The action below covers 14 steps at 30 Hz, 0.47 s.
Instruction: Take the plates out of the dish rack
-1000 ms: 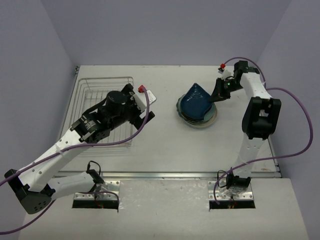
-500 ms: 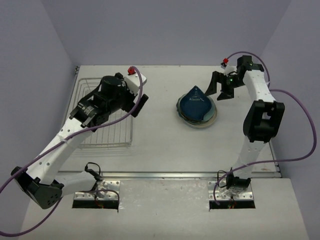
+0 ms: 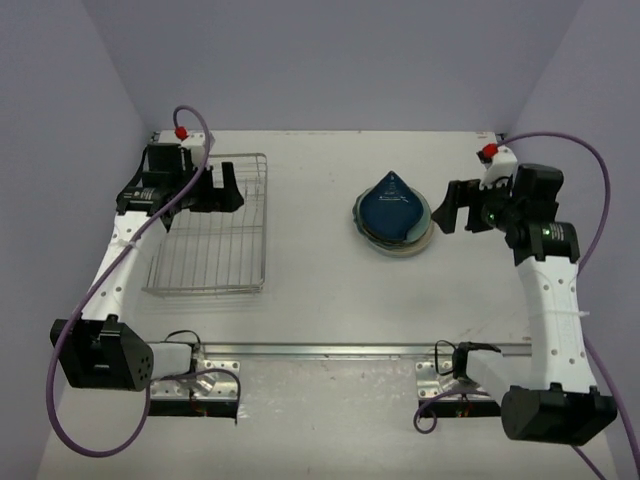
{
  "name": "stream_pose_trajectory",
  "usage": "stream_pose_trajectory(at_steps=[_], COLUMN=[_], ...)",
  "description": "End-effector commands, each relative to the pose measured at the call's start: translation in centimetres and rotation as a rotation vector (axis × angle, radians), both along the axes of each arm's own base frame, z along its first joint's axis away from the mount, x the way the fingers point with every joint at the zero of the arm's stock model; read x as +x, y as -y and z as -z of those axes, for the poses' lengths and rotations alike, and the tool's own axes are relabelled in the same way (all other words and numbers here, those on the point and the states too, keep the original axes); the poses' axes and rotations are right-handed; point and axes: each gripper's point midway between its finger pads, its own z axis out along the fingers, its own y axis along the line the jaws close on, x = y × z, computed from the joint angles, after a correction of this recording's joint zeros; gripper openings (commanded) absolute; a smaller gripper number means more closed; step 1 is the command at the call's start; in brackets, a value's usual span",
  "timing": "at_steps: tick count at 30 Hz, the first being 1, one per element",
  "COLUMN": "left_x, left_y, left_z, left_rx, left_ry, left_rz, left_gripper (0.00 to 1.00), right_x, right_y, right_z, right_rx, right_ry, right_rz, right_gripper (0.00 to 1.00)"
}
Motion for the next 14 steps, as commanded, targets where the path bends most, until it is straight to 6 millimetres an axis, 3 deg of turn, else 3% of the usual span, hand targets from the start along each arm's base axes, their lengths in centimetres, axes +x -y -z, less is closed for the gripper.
stream_pose_trajectory(at_steps=[1, 3, 6, 9, 14], left_x=[0.1, 0.2, 0.0, -0.2, 0.0], left_y=[0.0, -1.5, -2.9, -3.7, -4.5], left_z=[-1.1, -0.7, 0.2, 1.3, 0.5], left_rx=[-0.022, 0.043, 0.119, 0.177, 0.232], left_ry=[0.106, 0.133, 0.145, 0.139, 0.168], left_rz=[-0.020, -0.071, -0.103, -0.104, -0.112], left_gripper=[1.00, 1.00, 1.00, 1.00, 1.00], right_x=[-0.5, -1.4, -2.0, -2.1, -2.0], right_y=[2.7, 3.1, 3.4, 3.3, 3.2], right_z=[4.1, 5.9, 6.7, 6.9, 6.8], right_rx=[-0.122, -0.139, -0.146, -0.129, -0.107], right_ry=[0.022, 0.001, 0.004, -0.002, -0.003], right_rz=[0.111, 0.133, 0.163, 0.170, 0.190], right_gripper=[0.99, 0.99, 0.99, 0.99, 0.99])
